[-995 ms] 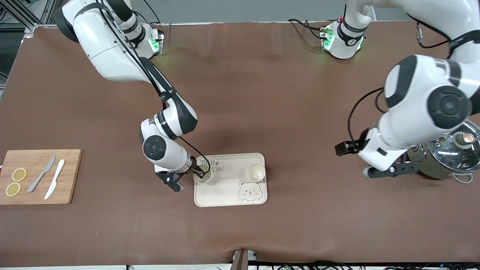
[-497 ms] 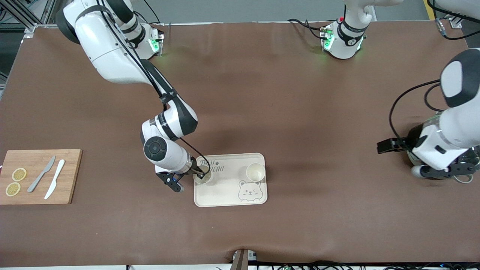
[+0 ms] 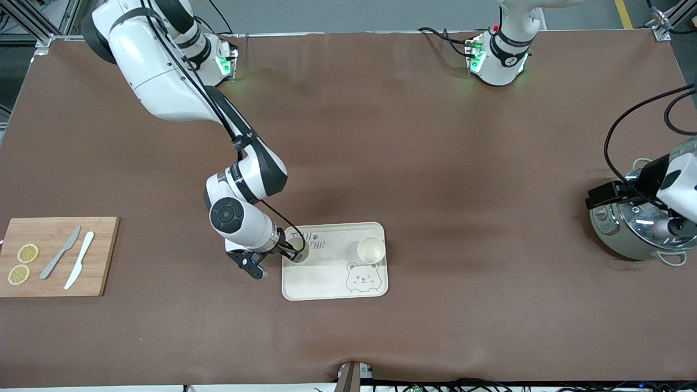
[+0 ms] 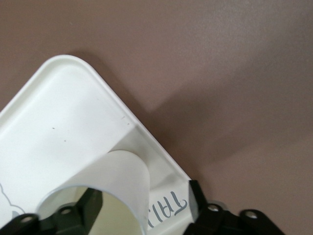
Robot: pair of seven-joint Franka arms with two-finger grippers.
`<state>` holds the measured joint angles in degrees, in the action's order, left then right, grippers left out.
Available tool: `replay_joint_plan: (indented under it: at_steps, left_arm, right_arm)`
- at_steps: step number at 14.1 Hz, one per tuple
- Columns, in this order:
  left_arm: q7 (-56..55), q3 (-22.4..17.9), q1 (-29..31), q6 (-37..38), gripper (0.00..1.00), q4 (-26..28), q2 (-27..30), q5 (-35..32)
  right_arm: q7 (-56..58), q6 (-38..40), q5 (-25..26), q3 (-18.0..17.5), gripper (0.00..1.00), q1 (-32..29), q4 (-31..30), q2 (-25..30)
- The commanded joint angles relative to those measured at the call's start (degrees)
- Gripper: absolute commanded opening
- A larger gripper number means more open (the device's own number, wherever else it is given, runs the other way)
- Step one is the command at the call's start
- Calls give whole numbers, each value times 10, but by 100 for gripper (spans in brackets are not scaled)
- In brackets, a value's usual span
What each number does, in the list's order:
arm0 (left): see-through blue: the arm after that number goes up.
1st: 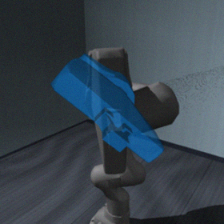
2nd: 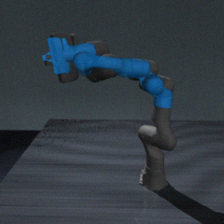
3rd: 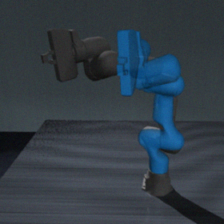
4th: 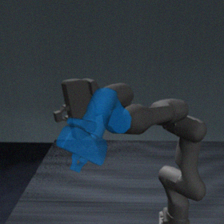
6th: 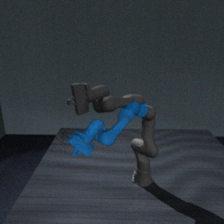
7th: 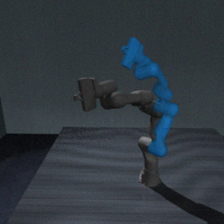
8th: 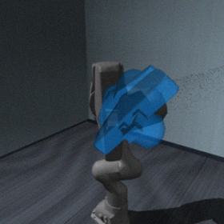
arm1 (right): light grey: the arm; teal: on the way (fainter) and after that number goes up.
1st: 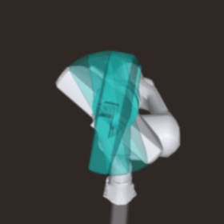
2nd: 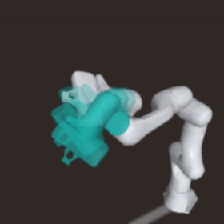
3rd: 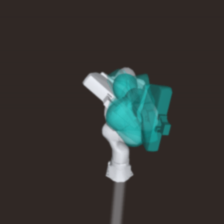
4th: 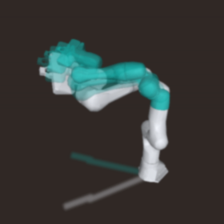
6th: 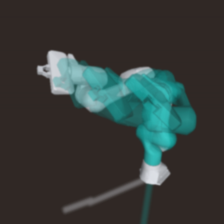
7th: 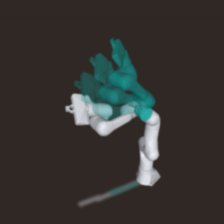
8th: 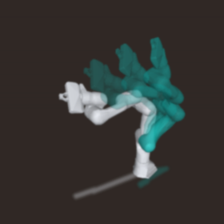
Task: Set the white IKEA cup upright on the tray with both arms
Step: 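Open the right gripper beside the upright cup and lift away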
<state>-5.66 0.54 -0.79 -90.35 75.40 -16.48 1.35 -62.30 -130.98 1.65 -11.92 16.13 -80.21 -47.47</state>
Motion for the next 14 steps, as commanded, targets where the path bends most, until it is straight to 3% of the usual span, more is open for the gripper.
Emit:
replay_joint_plan:
  at_steps: [1,7,11,14]
  left_arm:
    - [8,5,3,-4,100,62,57,-15]
    - [35,6,14,-4,100,76,81,-15]
    - [47,9,14,-14,100,92,100,-16]
    - [59,9,11,-17,100,83,94,-28]
  right_arm:
    - [6,33,12,0,100,-1,3,34]
    - [85,249,3,-2,100,-8,3,192]
    - [201,431,-53,-1,100,-78,-3,349]
    - [340,531,-59,3,100,-153,-30,472]
